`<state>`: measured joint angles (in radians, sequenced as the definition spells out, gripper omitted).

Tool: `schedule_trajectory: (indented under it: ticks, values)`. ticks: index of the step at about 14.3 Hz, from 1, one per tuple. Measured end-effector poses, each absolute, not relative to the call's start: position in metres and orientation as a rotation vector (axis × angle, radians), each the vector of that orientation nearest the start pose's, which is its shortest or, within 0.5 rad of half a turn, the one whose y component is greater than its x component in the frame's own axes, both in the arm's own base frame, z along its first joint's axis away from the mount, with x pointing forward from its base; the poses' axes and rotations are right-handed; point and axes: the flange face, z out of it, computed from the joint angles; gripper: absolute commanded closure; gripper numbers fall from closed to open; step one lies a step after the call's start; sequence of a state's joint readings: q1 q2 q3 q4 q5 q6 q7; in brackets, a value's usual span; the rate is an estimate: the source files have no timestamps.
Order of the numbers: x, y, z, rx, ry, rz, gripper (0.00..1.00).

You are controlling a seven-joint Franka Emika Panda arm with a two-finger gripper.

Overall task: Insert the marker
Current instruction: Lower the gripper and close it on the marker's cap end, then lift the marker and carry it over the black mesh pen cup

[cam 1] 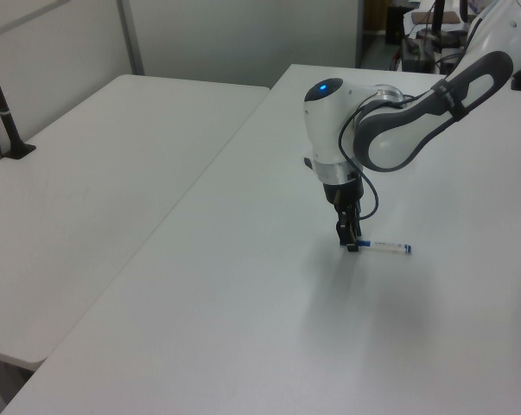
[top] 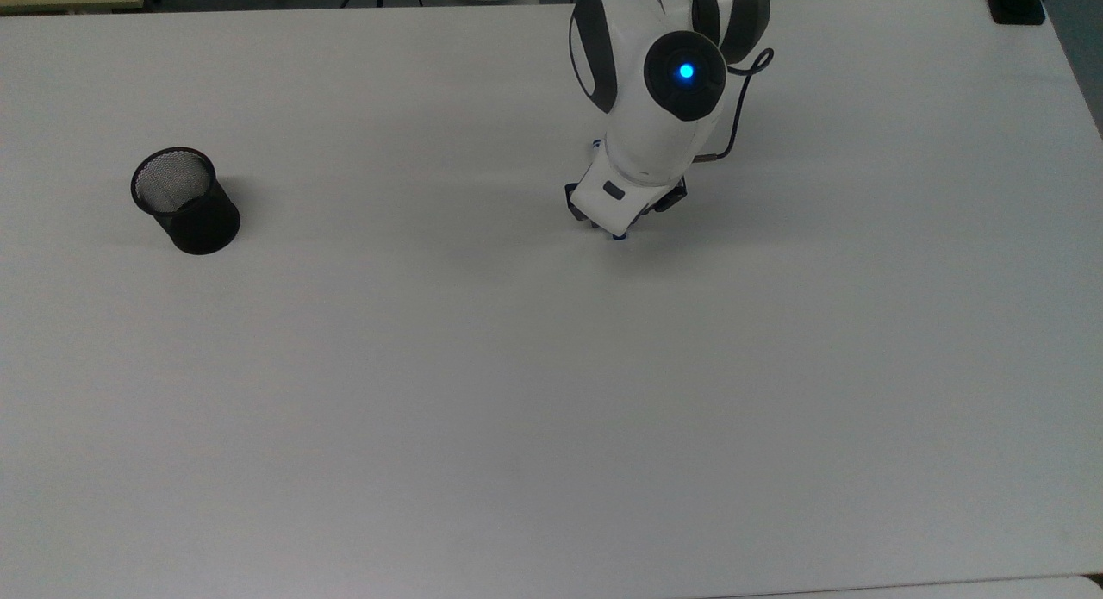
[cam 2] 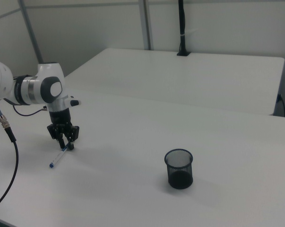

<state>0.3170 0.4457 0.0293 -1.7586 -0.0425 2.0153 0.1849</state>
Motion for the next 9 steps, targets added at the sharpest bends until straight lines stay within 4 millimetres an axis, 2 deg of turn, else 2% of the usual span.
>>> schedule_trajectory:
  ticks: [1, 3, 6, 9]
  values:
    - [0.598, 0.215, 0.300, -3.189, -0.296, 0.281, 0.91]
    - [0.598, 0.216, 0.302, -3.188, -0.292, 0.278, 0.98]
    - [0.600, 0.210, 0.304, -3.190, -0.269, 0.272, 1.00]
    - [0.609, 0.193, 0.309, -3.194, -0.208, 0.244, 0.99]
